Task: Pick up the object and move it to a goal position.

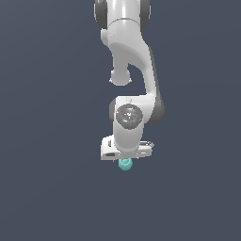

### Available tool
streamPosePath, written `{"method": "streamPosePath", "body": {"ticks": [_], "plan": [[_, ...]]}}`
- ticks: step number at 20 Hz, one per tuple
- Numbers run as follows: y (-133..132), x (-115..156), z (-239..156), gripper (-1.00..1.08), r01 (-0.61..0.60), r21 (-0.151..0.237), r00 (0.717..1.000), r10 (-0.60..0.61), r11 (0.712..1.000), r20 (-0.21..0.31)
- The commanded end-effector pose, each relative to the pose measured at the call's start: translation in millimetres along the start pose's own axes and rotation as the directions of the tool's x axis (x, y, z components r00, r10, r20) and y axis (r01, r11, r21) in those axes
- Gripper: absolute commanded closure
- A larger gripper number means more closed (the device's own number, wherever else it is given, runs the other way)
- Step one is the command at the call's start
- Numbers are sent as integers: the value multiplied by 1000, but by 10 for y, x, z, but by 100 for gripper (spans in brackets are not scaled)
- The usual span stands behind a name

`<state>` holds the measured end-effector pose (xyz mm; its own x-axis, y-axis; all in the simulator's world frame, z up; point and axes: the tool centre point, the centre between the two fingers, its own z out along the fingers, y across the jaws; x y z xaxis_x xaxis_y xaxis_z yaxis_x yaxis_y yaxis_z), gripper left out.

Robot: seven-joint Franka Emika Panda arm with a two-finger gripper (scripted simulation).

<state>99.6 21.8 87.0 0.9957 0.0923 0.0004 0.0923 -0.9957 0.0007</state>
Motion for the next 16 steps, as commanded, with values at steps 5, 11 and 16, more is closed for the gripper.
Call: {"method": "streamPosePath", "body": {"ticks": [5, 11, 16], "plan": [[-4, -9, 304, -92, 1, 1, 1000, -1, 1000, 1], [-3, -4, 489, -92, 1, 1, 1000, -1, 1000, 1], [-3, 5, 475, 108, 1, 1, 1000, -1, 1000, 1]]}}
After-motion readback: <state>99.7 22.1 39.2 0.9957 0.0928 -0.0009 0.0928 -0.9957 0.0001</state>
